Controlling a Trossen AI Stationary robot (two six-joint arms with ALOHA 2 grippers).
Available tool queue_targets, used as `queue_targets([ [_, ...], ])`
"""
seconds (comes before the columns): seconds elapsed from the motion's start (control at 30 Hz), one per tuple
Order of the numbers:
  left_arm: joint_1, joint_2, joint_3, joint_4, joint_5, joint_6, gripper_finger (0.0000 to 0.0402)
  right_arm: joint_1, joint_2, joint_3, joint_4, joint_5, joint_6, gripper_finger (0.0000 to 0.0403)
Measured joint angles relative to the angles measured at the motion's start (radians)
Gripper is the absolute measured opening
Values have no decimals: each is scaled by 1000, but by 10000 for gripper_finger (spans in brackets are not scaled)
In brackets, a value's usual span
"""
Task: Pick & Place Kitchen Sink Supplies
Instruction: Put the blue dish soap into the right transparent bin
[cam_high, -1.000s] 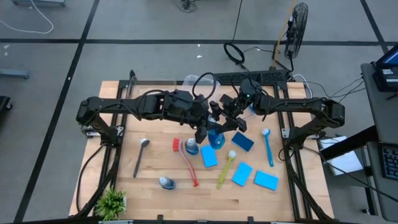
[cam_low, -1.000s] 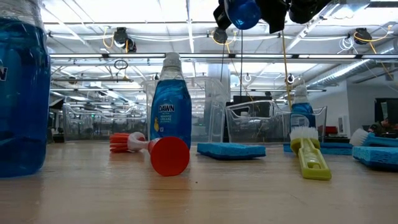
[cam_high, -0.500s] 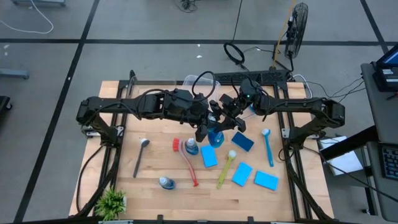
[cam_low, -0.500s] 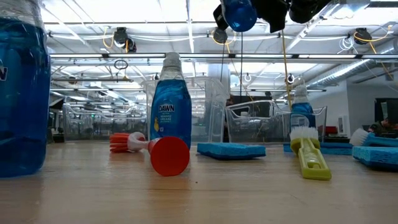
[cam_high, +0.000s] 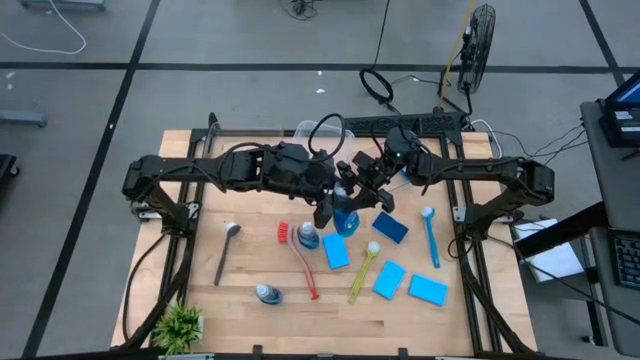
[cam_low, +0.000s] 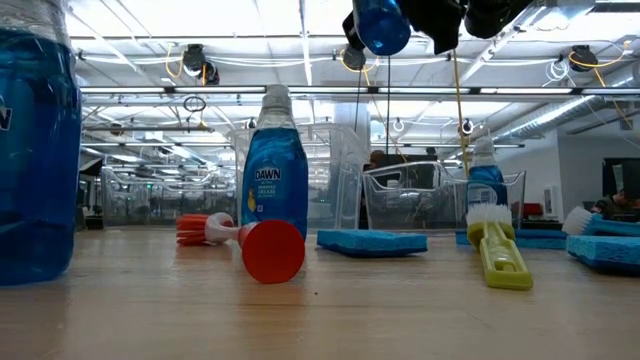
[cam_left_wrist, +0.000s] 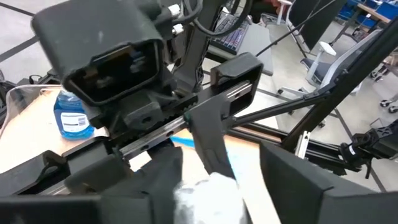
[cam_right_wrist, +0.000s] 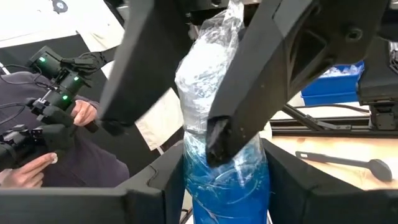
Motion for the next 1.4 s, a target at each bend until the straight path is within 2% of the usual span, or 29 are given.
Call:
queue_targets([
  [0.17,-1,-32,1,10,1,4,267,-3,1,0,-36,6,-7,156],
  [0.3,-1,-76,2,6,-10,10,289,-10,1,0,-30,8,-7,156],
  [0.53,-1,-158,2,-104,-126,32,290,-48,0,0,-28,45,-8,156],
  [0.63,-1,-184,1,-236,-192,22,281,-80,-12,0,-57,97,-42,156],
  [0.77,-1,-191,0,-397,-270,-14,269,-122,-58,0,-185,267,-180,156],
  [1.0,3,-194,-15,-554,-360,-20,250,-140,-185,0,-437,697,-380,156],
  [1.2,19,-195,-18,-616,-393,37,245,-140,-279,-20,-480,955,-404,161],
  [1.4,48,-194,-18,-634,-393,105,252,-140,-377,-135,-454,1164,-341,156],
])
